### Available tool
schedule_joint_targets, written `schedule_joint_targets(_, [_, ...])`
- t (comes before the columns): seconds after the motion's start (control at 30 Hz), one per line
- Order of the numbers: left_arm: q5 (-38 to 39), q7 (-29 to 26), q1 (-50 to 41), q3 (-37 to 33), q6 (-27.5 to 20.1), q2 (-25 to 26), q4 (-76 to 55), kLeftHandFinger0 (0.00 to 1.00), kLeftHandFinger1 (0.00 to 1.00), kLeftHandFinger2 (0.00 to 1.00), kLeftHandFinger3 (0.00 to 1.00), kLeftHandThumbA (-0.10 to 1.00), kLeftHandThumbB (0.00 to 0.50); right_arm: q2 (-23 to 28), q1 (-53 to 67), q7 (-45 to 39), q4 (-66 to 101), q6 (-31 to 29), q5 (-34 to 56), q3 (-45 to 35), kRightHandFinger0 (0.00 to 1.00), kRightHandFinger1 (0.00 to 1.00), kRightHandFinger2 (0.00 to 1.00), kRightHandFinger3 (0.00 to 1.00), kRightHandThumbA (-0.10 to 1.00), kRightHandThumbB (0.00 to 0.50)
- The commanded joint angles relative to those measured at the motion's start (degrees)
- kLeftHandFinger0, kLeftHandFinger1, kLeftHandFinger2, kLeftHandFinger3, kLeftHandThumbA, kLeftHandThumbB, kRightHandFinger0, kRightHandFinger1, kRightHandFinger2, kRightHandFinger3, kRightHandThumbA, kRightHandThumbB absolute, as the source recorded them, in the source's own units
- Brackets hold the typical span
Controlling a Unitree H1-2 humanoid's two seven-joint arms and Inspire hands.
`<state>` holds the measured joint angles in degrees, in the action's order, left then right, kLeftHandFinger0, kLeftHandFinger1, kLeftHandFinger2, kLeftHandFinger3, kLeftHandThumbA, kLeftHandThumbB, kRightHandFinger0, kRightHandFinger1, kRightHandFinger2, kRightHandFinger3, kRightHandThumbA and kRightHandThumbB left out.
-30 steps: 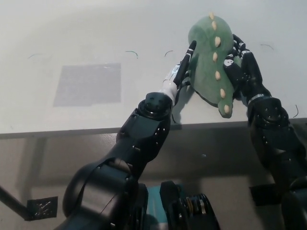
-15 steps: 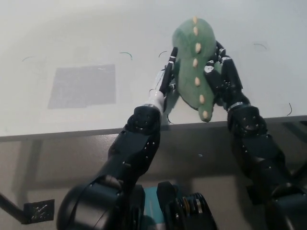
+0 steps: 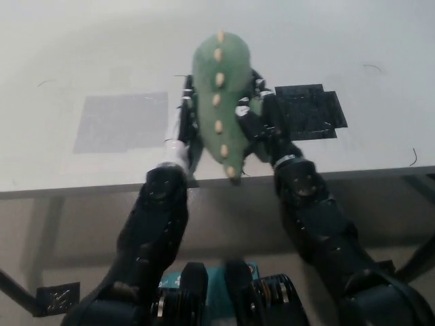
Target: Use both hands to pick up a dinasour on the right side and move it to the left side
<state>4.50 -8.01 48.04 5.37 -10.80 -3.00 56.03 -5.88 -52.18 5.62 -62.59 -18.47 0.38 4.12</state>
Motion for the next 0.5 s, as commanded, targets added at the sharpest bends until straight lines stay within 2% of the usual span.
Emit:
schedule_joint_targets(0.0, [1.0,0.6,-1.3,0.6,1.3,0.1,-4.7,1.00,1.00,1.00,1.00,1.00,0.174,-5.0,-1.9,-1.5,-0.3,1.1,-3.4,3.3,1.00,1.00,1.00,1.00,1.00,0.000])
schedule_joint_targets(0.03, [1.2,0.9,-1.7,0.8,1.4,0.2,-5.3,1.00,1.00,1.00,1.00,1.00,0.179,-5.2,-2.0,-1.3,-0.3,1.1,-3.5,3.6,1.00,1.00,1.00,1.00,1.00,0.000])
schedule_joint_targets(0.2, [2.8,3.1,-5.3,1.6,0.7,1.6,-11.3,1.00,1.00,1.00,1.00,1.00,0.121,-6.8,-2.4,-0.9,-0.4,1.0,-4.7,5.5,1.00,1.00,1.00,1.00,1.00,0.000])
schedule_joint_targets(0.37, [3.5,4.0,-7.7,1.9,1.7,3.0,-15.3,1.00,1.00,1.00,1.00,1.00,0.151,-7.9,-2.9,-1.1,-0.5,1.0,-5.4,7.1,1.00,1.00,1.00,1.00,1.00,0.000])
schedule_joint_targets(0.47, [4.7,5.1,-9.3,2.3,1.9,4.0,-18.5,1.00,1.00,1.00,1.00,1.00,0.134,-8.9,-3.9,-1.4,-0.8,2.0,-5.3,7.5,1.00,1.00,1.00,1.00,1.00,0.000])
